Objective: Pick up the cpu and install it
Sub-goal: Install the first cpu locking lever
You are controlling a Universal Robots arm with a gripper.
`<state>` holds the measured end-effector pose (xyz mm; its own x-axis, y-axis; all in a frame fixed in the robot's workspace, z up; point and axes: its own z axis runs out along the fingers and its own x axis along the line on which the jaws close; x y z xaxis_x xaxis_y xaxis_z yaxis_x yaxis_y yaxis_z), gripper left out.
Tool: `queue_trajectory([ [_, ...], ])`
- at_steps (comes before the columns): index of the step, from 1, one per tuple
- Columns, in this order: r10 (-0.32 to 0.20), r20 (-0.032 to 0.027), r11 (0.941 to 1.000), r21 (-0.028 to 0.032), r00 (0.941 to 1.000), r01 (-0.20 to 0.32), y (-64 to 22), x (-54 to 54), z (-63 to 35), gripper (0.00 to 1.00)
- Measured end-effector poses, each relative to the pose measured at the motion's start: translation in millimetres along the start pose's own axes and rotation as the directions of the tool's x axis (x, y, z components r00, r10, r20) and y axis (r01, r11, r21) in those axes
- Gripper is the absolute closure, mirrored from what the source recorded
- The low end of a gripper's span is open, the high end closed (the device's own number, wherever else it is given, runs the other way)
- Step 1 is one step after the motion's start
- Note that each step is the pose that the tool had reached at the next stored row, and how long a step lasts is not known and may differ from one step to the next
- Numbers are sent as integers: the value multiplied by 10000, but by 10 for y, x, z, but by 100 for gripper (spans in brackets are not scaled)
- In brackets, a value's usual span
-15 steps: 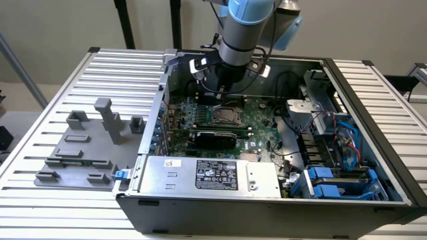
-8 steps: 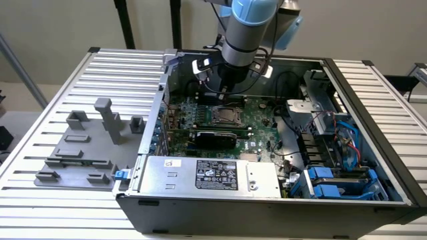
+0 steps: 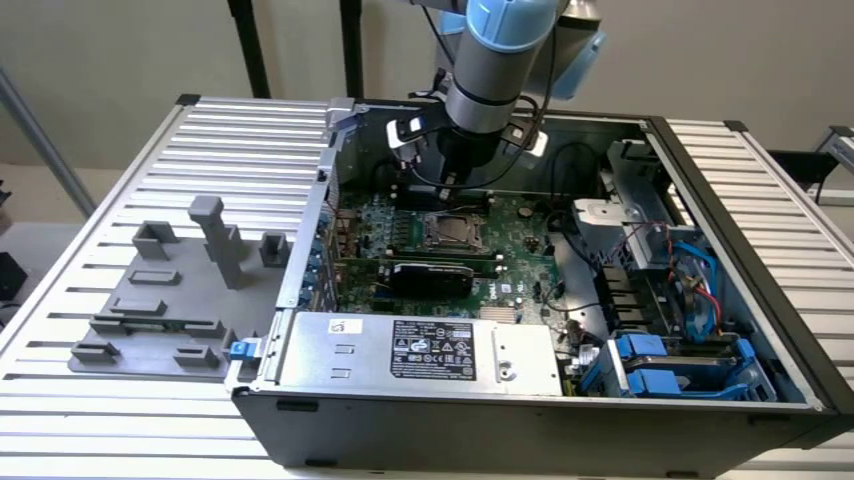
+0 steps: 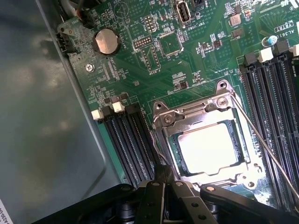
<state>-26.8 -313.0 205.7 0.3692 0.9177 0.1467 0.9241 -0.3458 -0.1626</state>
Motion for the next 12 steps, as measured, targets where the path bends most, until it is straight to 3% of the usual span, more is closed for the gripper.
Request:
queue_trajectory([
  [12, -1, 2, 10000, 1, 10000, 1, 21, 2, 25, 89],
])
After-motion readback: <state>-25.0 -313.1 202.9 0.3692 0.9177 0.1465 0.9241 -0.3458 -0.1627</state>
